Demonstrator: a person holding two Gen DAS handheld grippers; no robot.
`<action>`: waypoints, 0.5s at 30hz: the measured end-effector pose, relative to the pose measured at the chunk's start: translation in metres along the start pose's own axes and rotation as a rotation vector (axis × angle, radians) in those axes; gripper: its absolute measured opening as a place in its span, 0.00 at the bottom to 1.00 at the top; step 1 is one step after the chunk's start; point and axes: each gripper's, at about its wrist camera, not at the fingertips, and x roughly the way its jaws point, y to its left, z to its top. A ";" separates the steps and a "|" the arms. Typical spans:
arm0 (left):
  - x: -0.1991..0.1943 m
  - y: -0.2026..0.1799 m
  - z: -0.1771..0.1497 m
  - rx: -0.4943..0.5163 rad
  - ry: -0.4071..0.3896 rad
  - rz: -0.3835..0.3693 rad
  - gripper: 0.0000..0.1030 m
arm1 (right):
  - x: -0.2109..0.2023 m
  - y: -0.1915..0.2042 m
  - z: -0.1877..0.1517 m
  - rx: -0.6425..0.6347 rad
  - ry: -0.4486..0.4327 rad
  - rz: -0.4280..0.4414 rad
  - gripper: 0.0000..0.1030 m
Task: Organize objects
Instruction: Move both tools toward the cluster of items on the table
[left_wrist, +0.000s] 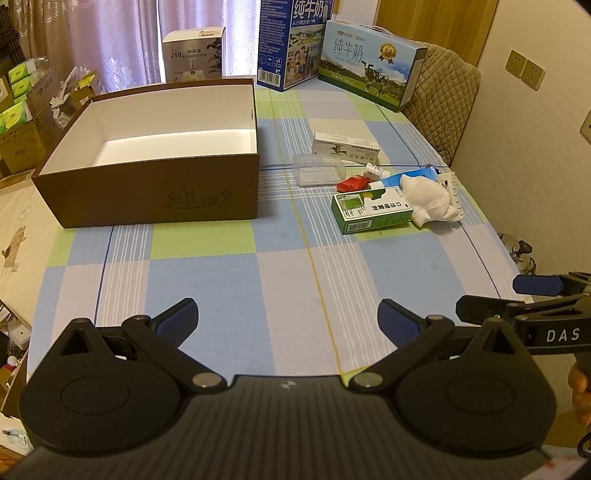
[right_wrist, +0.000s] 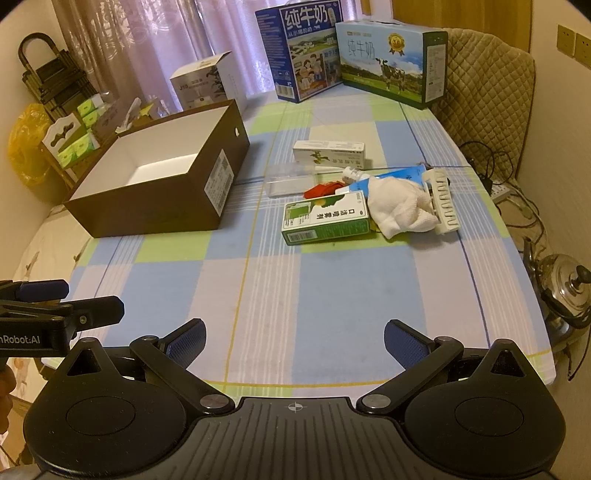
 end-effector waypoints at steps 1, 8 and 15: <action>0.000 0.000 0.000 0.000 0.000 0.001 0.99 | 0.000 0.000 0.000 0.000 0.000 0.000 0.98; 0.001 -0.001 0.000 -0.002 0.002 0.000 0.99 | 0.000 -0.001 0.000 -0.002 0.001 0.001 0.98; 0.003 -0.004 0.001 -0.004 0.006 -0.001 0.99 | 0.000 -0.005 0.003 -0.012 0.003 0.006 0.98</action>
